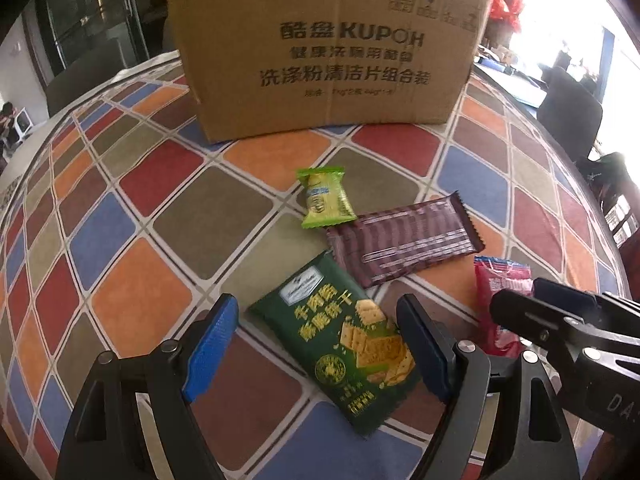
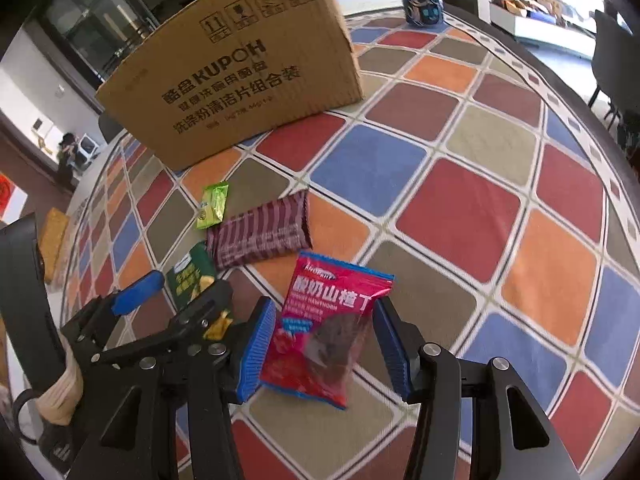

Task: Organize snacks
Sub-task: 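Withdraw both tools from the box toward the remaining snacks, then grasp the green cracker bag with the left tool while the right tool grasps the red yogurt hawthorn bag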

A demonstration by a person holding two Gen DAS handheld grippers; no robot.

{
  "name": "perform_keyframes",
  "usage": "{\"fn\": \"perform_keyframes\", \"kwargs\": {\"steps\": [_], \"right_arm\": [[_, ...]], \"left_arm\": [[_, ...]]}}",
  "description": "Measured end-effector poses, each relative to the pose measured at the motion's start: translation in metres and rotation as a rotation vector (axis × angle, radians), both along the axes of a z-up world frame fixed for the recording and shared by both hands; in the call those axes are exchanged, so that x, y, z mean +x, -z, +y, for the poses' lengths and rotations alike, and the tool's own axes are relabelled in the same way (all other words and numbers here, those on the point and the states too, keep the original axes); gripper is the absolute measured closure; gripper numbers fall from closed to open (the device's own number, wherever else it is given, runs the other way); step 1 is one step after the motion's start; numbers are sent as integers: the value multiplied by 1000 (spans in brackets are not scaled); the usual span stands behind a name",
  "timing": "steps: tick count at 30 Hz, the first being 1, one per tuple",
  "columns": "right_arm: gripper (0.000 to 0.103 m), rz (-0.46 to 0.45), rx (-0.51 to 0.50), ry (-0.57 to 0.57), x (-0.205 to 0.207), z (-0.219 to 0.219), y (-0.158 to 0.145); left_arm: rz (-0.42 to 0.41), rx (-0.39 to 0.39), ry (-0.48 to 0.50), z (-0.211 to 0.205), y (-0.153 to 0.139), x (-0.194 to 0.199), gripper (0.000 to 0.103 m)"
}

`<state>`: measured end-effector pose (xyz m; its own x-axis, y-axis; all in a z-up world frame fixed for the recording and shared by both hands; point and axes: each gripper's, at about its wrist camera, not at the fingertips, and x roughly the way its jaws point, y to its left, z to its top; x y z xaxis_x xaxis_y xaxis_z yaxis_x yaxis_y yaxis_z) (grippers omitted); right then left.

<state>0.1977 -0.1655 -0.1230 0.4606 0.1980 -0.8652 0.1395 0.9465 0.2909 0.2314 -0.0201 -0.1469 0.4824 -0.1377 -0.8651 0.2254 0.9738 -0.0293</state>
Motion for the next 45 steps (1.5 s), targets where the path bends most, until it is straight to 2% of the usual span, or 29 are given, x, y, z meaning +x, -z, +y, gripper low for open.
{"fn": "perform_keyframes", "kwargs": {"steps": [4,6,15,17,22,25,27,31,37,41,45], "right_arm": [[51,5,-38,-23,7,8,0],[51,7,-49,-38,9,12,1],[51,13,-147,-99,7,24,5],[51,10,-174,-111,8,28,6],[51,0,-206,-124,10,32,6],[51,-4,-231,-132,11,35,7],[51,-9,-241,-140,11,37,7],[57,-35,-265,-161,7,36,7],[60,-51,-214,-144,2,24,5],[60,-53,-186,-135,-3,16,5],[60,-56,-157,-135,-7,10,4]], "left_arm": [[-8,16,3,4,1,-2,27],[-15,14,-3,9,-1,-4,40],[-3,-140,-44,36,-6,-10,63],[-2,-157,-50,39,-7,-11,65],[6,-145,-51,38,-6,-15,63],[29,-127,-76,36,-5,-14,52],[33,-92,-88,32,-4,-17,40],[38,-64,-90,23,-3,-26,36],[26,1,-118,11,-1,-32,37],[9,11,-130,2,-2,-37,54],[16,-32,-148,7,-4,-36,59]]}}
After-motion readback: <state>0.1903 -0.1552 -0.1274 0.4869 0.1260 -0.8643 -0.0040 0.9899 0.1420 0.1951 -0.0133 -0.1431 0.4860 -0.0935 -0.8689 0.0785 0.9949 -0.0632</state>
